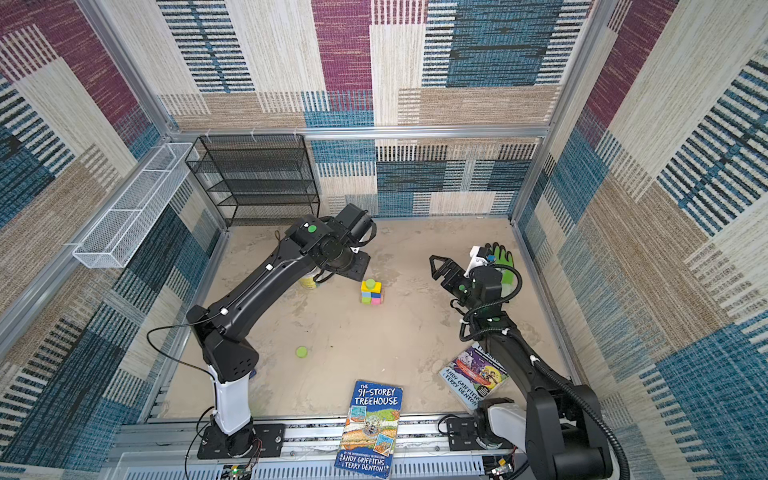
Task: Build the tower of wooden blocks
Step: 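Open the left gripper and raise it away from the stack, then move the left gripper to another green cylinder near the blue tape dispenser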
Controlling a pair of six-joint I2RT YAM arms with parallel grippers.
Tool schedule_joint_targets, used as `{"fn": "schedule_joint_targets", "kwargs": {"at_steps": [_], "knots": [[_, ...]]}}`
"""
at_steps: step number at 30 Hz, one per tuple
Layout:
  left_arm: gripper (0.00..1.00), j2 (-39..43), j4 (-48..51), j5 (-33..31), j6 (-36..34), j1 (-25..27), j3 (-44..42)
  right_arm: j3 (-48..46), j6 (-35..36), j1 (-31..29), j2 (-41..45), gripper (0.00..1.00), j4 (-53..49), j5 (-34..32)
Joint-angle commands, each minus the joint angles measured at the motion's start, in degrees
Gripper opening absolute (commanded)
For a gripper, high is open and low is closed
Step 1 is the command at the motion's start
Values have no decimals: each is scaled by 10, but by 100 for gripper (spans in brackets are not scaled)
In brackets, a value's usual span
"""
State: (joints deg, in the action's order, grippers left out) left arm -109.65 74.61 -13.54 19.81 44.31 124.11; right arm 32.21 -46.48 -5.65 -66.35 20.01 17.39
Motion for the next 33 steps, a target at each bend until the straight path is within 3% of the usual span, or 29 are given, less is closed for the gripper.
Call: {"fn": "schedule_joint_targets", "kwargs": {"at_steps": [1,11,16,23,33], "knots": [[62,48,3,-45,37,4,-41,-2,-10,0,2,100,10,-6],[61,287,-62,-88,142,9,-308,10,-15,1,-23,100,-2,-27],[59,365,-66,-87,179,9,-401,13,-16,0,-28,100,-9,-37],[59,407,-65,-74,215,9,-490,15,-15,0,-30,100,-13,-41],[59,365,-67,-73,216,9,-542,10,-13,0,-8,100,-31,-62]]}}
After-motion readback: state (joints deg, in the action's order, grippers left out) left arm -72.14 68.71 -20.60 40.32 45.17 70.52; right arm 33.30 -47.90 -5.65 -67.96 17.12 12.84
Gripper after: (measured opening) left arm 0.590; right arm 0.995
